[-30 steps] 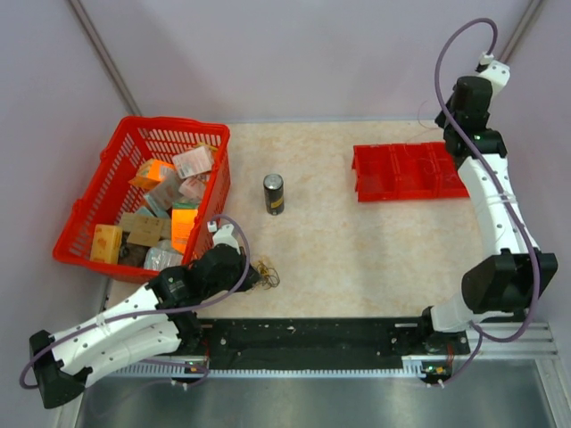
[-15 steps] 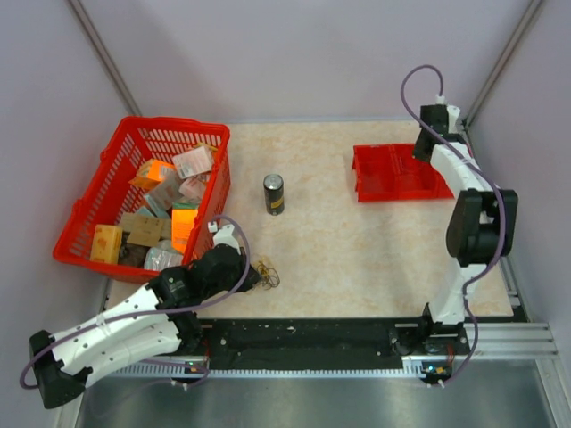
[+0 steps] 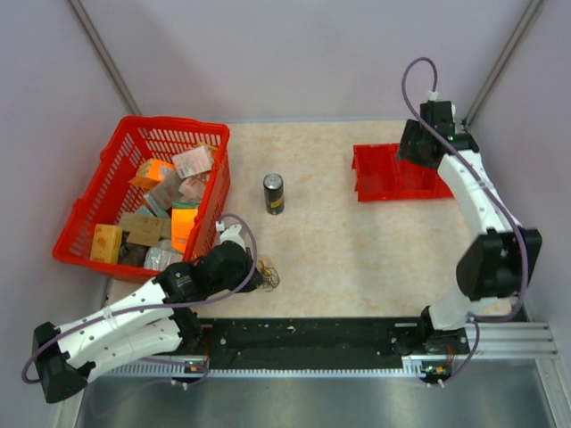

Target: Untangle the cables

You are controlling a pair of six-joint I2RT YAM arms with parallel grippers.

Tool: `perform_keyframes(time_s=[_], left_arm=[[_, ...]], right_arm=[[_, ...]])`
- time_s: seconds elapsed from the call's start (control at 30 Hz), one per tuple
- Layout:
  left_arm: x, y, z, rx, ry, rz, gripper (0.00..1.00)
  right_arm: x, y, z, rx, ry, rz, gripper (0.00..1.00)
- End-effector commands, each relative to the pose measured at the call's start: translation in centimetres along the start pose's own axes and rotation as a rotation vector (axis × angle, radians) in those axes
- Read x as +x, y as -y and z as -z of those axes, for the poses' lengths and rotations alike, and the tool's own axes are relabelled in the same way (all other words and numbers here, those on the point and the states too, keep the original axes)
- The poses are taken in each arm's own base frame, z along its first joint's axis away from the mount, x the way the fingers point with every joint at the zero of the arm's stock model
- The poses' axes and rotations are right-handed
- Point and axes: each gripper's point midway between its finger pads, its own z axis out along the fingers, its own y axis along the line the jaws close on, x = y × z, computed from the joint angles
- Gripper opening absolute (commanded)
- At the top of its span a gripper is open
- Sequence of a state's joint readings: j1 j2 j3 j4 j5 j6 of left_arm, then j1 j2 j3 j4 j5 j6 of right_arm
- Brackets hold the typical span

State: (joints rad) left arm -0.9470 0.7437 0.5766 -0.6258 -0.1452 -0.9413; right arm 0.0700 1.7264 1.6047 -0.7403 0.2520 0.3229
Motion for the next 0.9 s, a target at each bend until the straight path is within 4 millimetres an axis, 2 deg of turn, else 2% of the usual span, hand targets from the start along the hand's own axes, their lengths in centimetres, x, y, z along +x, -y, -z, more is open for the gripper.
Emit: perform_keyframes(time_s=[0.0, 0.03, 0.07, 0.1, 0.13, 0.17, 0.23, 0.33, 0.43, 0.6, 0.7, 0.8, 0.87], left_arm=[[-2.6, 4.2, 1.3, 0.139, 0.057, -0.010, 0.00], [-2.8, 5.0, 1.5, 0.169, 0.058, -0.016, 0.00], [-2.8, 5.7, 1.6, 0.202, 0.054, -0.028, 0.00], [-2.9, 6.4, 1.8, 0.237, 0.053, -0.036, 0.00], [-2.9, 6.9, 1.8, 0.259, 0.051, -0.037, 0.00], [-2.8, 7.3, 1.6, 0.277, 0.046, -0.040, 0.00], [-2.7, 7.3, 1.0, 0.280, 0.043, -0.035, 0.00], [-1.8, 7.1, 0.2, 0.266, -0.005, -0.035, 0.00], [-1.0, 7.3, -0.5, 0.270, -0.043, -0.033, 0.00], [-0.9, 8.1, -0.6, 0.289, -0.070, -0.033, 0.00], [-1.0, 8.3, -0.5, 0.294, -0.071, -0.029, 0.00], [-1.0, 8.5, -0.3, 0.305, -0.070, -0.030, 0.00], [-1.2, 8.5, 0.0, 0.302, -0.067, -0.035, 0.00]], right_arm=[[5.4, -7.6, 7.6, -0.363, 0.018, 0.095, 0.66], [8.3, -9.4, 8.2, -0.460, -0.018, 0.116, 0.66], [12.5, -10.8, 8.7, -0.552, -0.075, 0.152, 0.67], [14.1, -13.3, 11.1, -0.725, -0.054, 0.170, 0.67], [17.8, -14.6, 12.1, -0.829, -0.111, 0.204, 0.67], [19.2, -16.1, 14.4, -0.951, -0.076, 0.231, 0.67], [23.9, -17.1, 16.7, -1.104, -0.105, 0.290, 0.67], [27.9, -17.6, 19.4, -1.252, -0.100, 0.325, 0.68], [31.4, -17.8, 21.0, -1.344, -0.162, 0.308, 0.68], [34.3, -19.2, 21.9, -1.359, -0.172, 0.312, 0.66], [34.3, -20.5, 22.4, -1.361, -0.139, 0.292, 0.63], [34.4, -21.7, 21.8, -1.307, -0.131, 0.286, 0.52], [34.3, -22.1, 20.6, -1.237, -0.133, 0.265, 0.37]])
